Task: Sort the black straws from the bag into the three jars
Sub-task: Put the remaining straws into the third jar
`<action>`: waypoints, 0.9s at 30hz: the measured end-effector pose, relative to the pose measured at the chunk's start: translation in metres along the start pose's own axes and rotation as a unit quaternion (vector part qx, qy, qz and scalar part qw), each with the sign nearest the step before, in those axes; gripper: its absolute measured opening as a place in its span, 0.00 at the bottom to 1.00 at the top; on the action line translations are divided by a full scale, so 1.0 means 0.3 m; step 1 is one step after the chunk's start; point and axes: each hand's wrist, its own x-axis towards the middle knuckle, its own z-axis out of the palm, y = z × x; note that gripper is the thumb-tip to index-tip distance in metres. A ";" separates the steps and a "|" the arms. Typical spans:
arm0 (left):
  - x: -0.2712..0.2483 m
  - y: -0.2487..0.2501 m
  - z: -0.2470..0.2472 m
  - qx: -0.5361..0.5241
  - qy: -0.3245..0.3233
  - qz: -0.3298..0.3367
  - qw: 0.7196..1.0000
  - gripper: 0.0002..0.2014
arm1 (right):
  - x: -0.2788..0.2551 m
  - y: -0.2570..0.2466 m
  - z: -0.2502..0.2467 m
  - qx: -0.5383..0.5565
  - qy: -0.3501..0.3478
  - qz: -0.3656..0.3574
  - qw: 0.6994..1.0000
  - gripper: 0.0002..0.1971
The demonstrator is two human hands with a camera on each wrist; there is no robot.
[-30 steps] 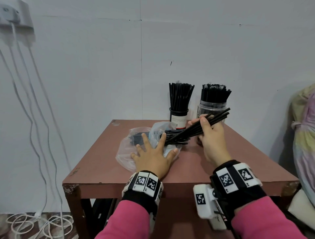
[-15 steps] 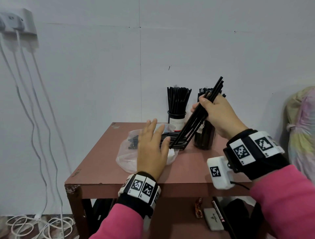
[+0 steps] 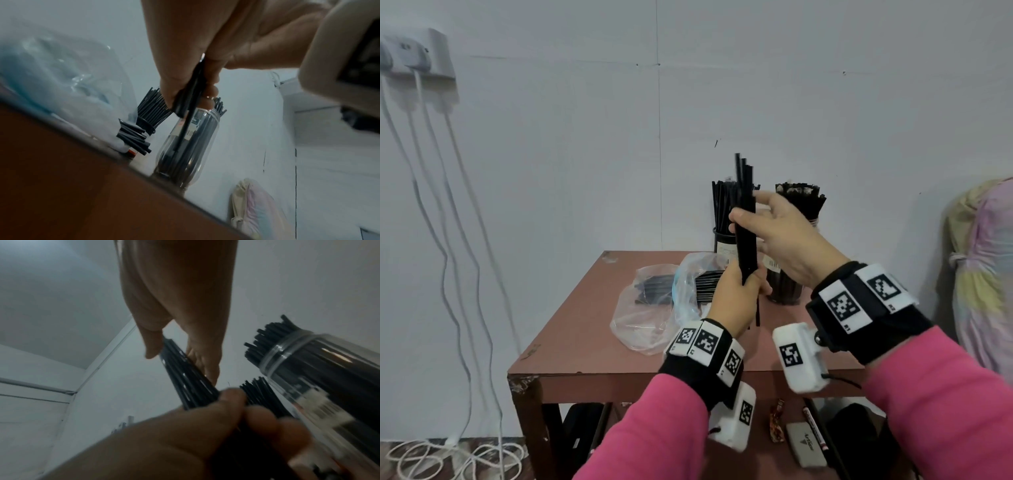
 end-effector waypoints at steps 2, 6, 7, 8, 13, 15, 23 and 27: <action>-0.002 -0.020 -0.005 0.006 -0.024 -0.009 1.000 0.06 | -0.005 0.049 -0.017 -0.007 -0.039 0.002 0.999 0.13; -0.011 -0.076 -0.018 0.081 -0.078 -0.053 0.992 0.12 | -0.020 0.124 -0.041 -0.029 -0.067 0.043 0.996 0.10; -0.008 -0.085 -0.021 0.090 -0.071 -0.051 0.992 0.12 | -0.023 0.128 -0.044 -0.009 -0.060 0.041 0.997 0.09; -0.004 -0.090 -0.025 0.097 -0.066 -0.047 0.992 0.12 | -0.022 0.130 -0.046 0.014 -0.052 0.033 0.998 0.09; -0.007 -0.118 -0.035 0.166 -0.121 -0.048 0.978 0.05 | -0.034 0.164 -0.046 -0.028 -0.078 0.031 0.996 0.08; -0.017 -0.127 -0.036 0.159 -0.108 -0.032 0.981 0.04 | -0.041 0.186 -0.047 -0.032 -0.089 0.057 0.994 0.07; -0.051 -0.149 -0.026 0.021 -0.081 -0.045 0.995 0.09 | -0.032 0.141 -0.078 -0.056 -0.074 0.032 0.995 0.07; -0.045 -0.156 -0.010 -0.044 -0.069 -0.064 0.995 0.13 | 0.062 -0.036 -0.189 -0.019 0.047 -0.048 0.998 0.07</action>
